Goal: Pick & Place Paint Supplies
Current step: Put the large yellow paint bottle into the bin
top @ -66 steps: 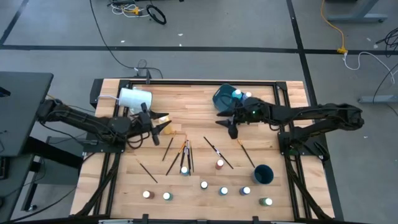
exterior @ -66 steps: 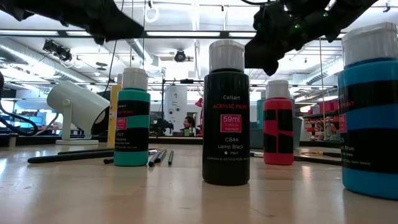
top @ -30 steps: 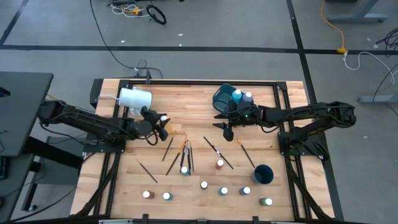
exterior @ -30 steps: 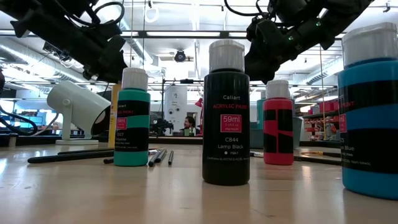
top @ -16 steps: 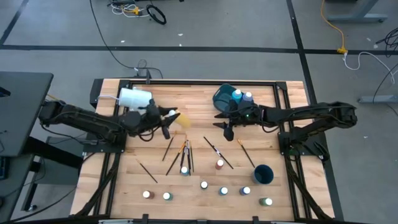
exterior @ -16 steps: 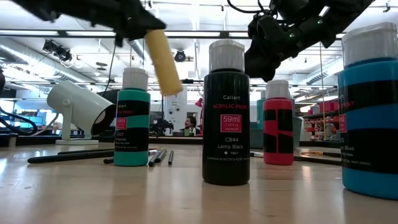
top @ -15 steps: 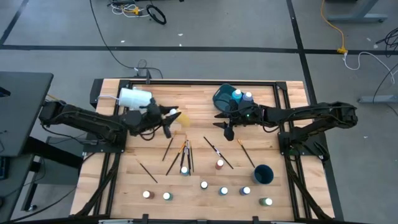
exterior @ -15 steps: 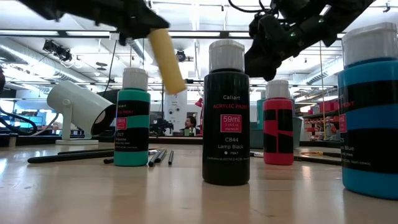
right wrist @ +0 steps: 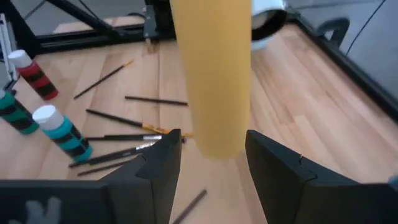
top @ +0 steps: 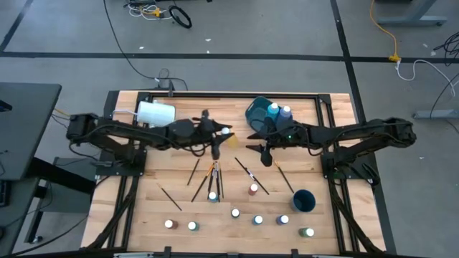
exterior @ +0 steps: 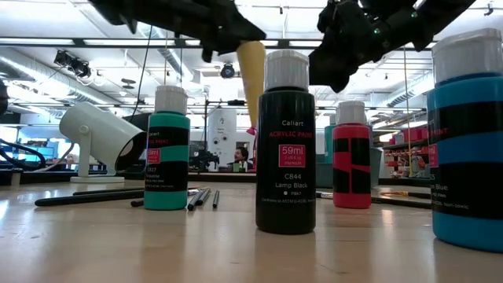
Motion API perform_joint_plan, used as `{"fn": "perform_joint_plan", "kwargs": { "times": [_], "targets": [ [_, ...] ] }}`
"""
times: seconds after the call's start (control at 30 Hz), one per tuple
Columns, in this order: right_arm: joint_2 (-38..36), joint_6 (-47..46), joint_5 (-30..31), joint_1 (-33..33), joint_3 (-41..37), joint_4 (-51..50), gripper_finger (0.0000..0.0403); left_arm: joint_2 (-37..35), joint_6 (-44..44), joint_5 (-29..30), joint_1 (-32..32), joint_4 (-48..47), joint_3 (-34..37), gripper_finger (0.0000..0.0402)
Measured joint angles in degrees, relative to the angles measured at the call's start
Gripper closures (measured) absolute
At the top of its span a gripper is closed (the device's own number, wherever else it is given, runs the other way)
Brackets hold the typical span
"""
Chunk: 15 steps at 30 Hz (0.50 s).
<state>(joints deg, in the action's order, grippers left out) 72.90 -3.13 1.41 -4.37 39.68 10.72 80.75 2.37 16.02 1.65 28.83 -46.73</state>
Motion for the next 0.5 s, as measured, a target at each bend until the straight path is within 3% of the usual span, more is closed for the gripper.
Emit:
{"fn": "perform_joint_plan", "kwargs": {
  "times": [0.27, 0.5],
  "targets": [
    [0.9, 4.0, 5.6, 2.8, 0.0, 7.3, 0.0220, 2.9, -0.1, -1.9, 0.0, -0.9, -2.8, 0.0277],
    [1.0, 5.4, 3.9, 1.9, 0.0, 12.6, 0.0198, 2.9, -1.6, -2.0, 0.0, -1.1, -2.8, 0.0272]
  ]
}}
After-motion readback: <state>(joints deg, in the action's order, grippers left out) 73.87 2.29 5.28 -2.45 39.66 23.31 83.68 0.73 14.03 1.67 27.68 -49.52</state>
